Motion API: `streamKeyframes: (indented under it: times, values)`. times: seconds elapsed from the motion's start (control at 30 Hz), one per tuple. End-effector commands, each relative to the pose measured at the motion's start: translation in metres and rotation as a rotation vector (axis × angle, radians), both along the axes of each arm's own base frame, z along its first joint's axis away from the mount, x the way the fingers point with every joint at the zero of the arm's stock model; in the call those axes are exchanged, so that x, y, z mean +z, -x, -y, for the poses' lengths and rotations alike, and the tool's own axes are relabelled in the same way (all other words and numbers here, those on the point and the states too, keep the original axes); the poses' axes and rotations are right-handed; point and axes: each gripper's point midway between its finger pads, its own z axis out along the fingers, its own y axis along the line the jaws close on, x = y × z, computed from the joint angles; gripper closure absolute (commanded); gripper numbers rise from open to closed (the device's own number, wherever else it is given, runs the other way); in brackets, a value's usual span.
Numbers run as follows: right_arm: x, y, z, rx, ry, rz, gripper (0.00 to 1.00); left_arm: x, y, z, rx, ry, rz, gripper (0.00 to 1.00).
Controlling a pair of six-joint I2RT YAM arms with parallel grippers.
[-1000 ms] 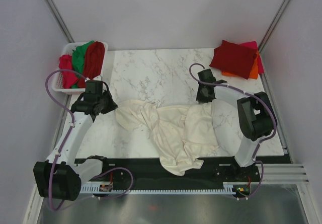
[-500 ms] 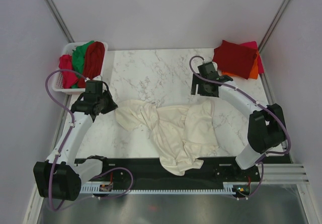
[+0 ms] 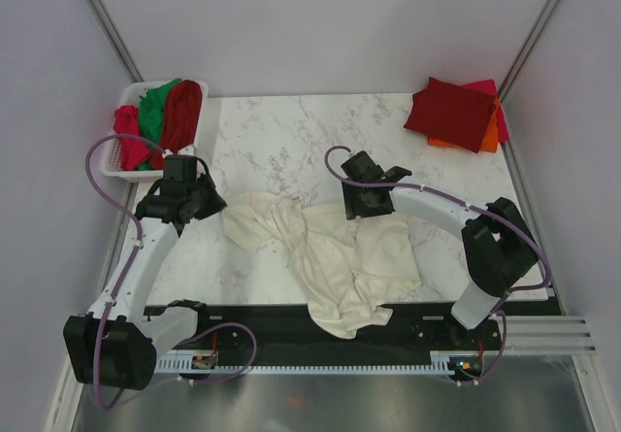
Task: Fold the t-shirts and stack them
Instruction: Flatten the tshirt out
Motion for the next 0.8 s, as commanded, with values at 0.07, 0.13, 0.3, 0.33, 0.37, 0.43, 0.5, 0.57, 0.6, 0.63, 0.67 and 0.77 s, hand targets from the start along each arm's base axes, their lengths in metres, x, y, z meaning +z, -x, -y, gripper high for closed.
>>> streamKeyframes:
  times: [0.07,0.13,0.3,0.33,0.37,0.43,0.5,0.57,0.6,0.63,0.67,0.77]
  values:
    - [-0.028,0.011,0.008,-0.014,0.061,-0.043,0.33,0.009,-0.002,-0.003,-0.014,-0.018,0.040,0.98]
    - [-0.034,0.008,0.006,-0.010,0.068,-0.049,0.35,0.009,-0.002,-0.003,-0.016,-0.016,0.039,0.98]
    - [-0.042,0.003,0.006,-0.011,0.091,-0.051,0.53,0.010,-0.002,-0.004,-0.007,-0.022,0.047,0.98]
    - [-0.043,0.004,0.008,-0.009,0.100,-0.053,0.58,0.010,-0.001,-0.005,-0.006,-0.023,0.047,0.98]
    - [-0.043,0.004,0.009,-0.012,0.104,-0.052,0.65,0.010,-0.001,-0.005,-0.006,-0.023,0.047,0.98]
    - [-0.043,0.004,0.010,-0.009,0.109,-0.051,0.76,0.010,-0.002,-0.005,-0.004,-0.023,0.048,0.98]
    - [-0.043,0.005,0.010,-0.003,0.110,-0.053,0.90,0.010,-0.001,-0.005,-0.006,-0.026,0.046,0.98]
    - [-0.037,0.004,0.015,-0.011,0.131,-0.044,1.00,0.010,-0.002,-0.005,-0.004,-0.026,0.045,0.98]
    - [-0.029,0.002,0.017,-0.013,0.139,-0.030,1.00,0.010,-0.002,-0.006,-0.002,-0.028,0.047,0.98]
    - [-0.016,-0.002,0.024,-0.019,0.175,-0.008,1.00,0.010,-0.002,-0.007,0.002,-0.032,0.046,0.98]
    - [-0.005,-0.006,0.028,-0.026,0.195,0.012,1.00,0.010,-0.002,-0.007,0.002,-0.032,0.047,0.98]
    - [0.047,-0.018,0.053,-0.071,0.249,0.102,1.00,0.015,-0.001,-0.007,0.002,-0.030,0.066,0.98]
